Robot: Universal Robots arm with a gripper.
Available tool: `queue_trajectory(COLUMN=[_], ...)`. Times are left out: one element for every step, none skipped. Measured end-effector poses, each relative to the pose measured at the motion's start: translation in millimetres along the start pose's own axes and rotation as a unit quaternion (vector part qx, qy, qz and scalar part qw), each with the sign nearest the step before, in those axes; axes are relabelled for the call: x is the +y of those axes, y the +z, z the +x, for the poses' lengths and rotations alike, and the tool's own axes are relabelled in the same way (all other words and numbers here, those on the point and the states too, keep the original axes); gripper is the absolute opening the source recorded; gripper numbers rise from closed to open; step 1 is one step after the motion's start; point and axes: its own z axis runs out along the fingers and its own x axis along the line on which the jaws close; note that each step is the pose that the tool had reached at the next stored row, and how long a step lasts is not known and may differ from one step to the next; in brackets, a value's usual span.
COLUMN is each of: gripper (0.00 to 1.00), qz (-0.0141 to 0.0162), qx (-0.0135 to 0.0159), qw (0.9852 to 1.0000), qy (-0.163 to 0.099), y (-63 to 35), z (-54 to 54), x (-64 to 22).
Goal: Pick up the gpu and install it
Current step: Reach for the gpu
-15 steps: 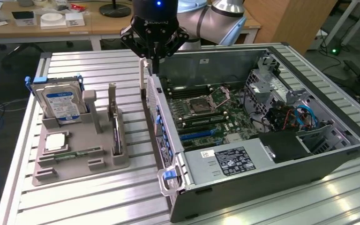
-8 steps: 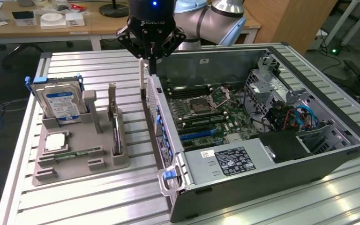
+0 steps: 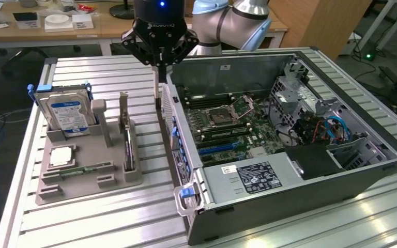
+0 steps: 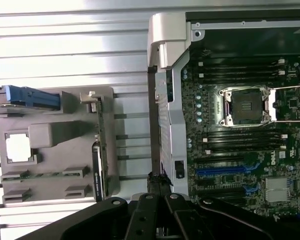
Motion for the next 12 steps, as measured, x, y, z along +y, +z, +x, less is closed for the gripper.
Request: queue_trajectory(gripper=[0.1,0.1,0.1,0.1,0.1,0.1,0.1,0.1,0.1,0.1,0.1,0.1], qz=[0.0,0.0,0.0,0.0,0.0,0.0,0.0,0.0,0.0,0.0,0.0,0.0], qx=[0.0,0.0,0.0,0.0,0.0,0.0,0.0,0.0,0.0,0.0,0.0,0.0], qw=[1.0,1.0,1.0,1.0,1.0,1.0,1.0,1.0,1.0,1.0,1.0,1.0], qy=[0.0,0.0,0.0,0.0,0.0,0.0,0.0,0.0,0.0,0.0,0.0,0.0], y=[0.0,-0.1,-0.1,-0.2,-0.2,-0.2,-0.3,-0.3,-0.3,-0.4,-0.5,-0.5], z=[1.3,2.6,3.9,5.2,6.5,7.8,9.2,10.5,11.8,13.1,14.4,15.8], x=[-0.2,-0.5,-0.7,-0.8,-1.0,-1.3,-1.5,-1.7,-1.9,-2.1,-2.3,-2.5])
